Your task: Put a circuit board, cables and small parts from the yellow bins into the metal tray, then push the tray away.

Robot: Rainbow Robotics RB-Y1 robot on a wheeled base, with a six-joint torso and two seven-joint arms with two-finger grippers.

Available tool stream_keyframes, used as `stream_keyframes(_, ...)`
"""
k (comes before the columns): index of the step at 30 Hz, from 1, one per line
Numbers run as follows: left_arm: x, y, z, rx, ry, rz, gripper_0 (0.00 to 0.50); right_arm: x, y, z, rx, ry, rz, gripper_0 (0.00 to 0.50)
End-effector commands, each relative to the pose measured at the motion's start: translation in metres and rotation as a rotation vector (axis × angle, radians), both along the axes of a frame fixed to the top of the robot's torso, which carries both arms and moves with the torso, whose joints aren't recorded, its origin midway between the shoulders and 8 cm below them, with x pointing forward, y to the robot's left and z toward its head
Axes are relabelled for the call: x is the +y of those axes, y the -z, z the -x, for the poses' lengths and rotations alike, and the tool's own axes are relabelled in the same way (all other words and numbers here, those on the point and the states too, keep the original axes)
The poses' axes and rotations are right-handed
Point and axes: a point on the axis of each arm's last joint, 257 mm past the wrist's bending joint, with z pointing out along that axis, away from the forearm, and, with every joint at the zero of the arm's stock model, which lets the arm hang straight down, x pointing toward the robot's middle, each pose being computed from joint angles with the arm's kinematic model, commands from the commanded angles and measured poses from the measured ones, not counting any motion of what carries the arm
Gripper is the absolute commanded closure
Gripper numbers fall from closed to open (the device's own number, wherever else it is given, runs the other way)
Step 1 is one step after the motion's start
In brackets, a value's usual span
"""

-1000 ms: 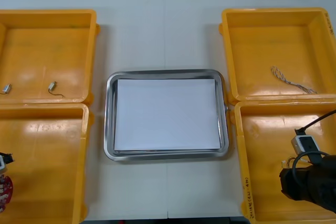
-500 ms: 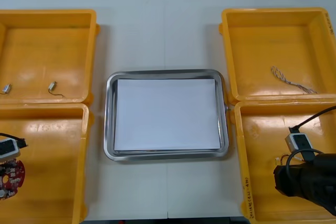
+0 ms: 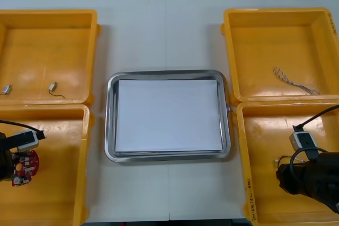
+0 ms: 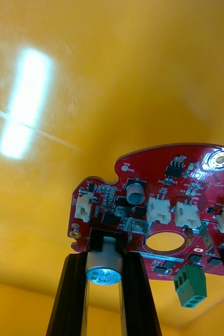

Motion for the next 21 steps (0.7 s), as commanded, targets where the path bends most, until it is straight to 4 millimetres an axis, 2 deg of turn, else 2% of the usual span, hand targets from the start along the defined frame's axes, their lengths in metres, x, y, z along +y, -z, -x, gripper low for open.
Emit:
stream_keyframes(1, -0.019, -0.006, -0.016, -0.062, -0.121, 0.059, 0.500, 0.002, -0.014, -0.014, -0.028, -0.082, 0.032, 0.000)
stream_keyframes(11, -0.023, 0.003, -0.013, -0.059, -0.154, 0.061, 0.500, -0.021, -0.051, -0.033, -0.066, -0.341, 0.176, 0.000)
stream_keyframes(14, -0.023, 0.004, -0.012, -0.057, -0.157, 0.061, 0.470, -0.029, -0.057, -0.037, -0.073, -0.415, 0.236, 0.000)
stream_keyframes(16, -0.024, 0.005, -0.012, -0.055, -0.156, 0.064, 0.365, -0.034, -0.059, -0.038, -0.071, -0.460, 0.276, 0.000)
stream_keyframes(17, -0.023, 0.005, -0.012, -0.053, -0.158, 0.063, 0.291, -0.037, -0.060, -0.037, -0.067, -0.482, 0.295, 0.000)
stream_keyframes(21, -0.022, 0.007, -0.011, -0.049, -0.161, 0.062, 0.107, -0.045, -0.061, -0.039, -0.068, -0.552, 0.366, 0.000)
